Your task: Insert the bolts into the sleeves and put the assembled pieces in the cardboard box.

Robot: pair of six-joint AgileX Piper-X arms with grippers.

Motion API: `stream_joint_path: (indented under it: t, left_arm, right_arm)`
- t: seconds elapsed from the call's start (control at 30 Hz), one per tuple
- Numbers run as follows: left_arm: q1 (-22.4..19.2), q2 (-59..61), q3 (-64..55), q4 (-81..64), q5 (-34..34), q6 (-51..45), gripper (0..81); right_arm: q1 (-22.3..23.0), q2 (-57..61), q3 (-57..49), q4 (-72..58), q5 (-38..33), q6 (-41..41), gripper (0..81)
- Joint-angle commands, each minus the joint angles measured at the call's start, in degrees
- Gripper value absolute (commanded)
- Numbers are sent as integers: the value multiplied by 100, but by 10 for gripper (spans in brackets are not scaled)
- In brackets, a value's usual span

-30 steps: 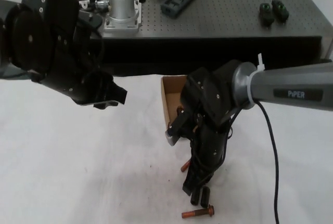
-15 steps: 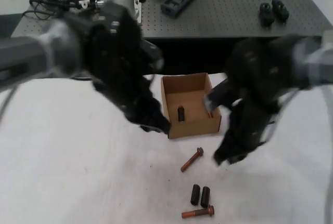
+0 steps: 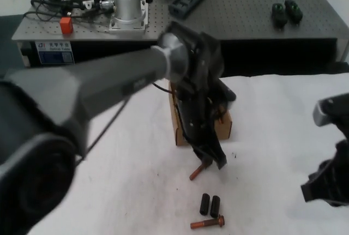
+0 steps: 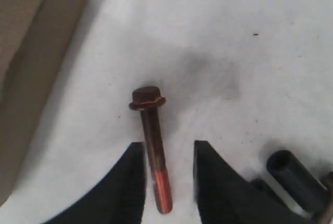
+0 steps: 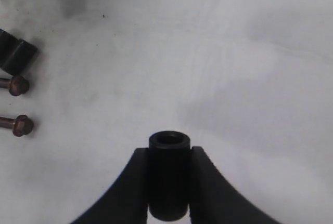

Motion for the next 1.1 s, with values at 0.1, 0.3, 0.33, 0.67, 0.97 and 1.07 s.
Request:
stream_joint_path:
  t: [0.1, 0.3, 0.33, 0.67, 0.97, 1.07]
  left_arm:
    - [-45, 211, -301, 119, -178, 52, 230]
    - [-58, 290, -303, 74, -202, 79, 223]
    - [-54, 317, -303, 51, -202, 79, 204]
    - [-75, 277, -386, -32, -202, -23, 6]
    - [767, -1480, 327, -728, 2213, -1506, 6]
    - [1027, -2374, 1281, -1772, 2829, -1984, 6]
  right_arm:
    - [-33, -188, 29, 107, -119, 49, 16]
    - [-33, -188, 29, 107, -155, 136, 16]
    - [-33, -188, 29, 107, -155, 136, 16]
    - [-33, -229, 29, 74, -598, 138, 16]
    - [-15, -1145, 329, -1000, -2881, 620, 16]
    - [187, -1332, 702, -1718, -3488, 1347, 16]
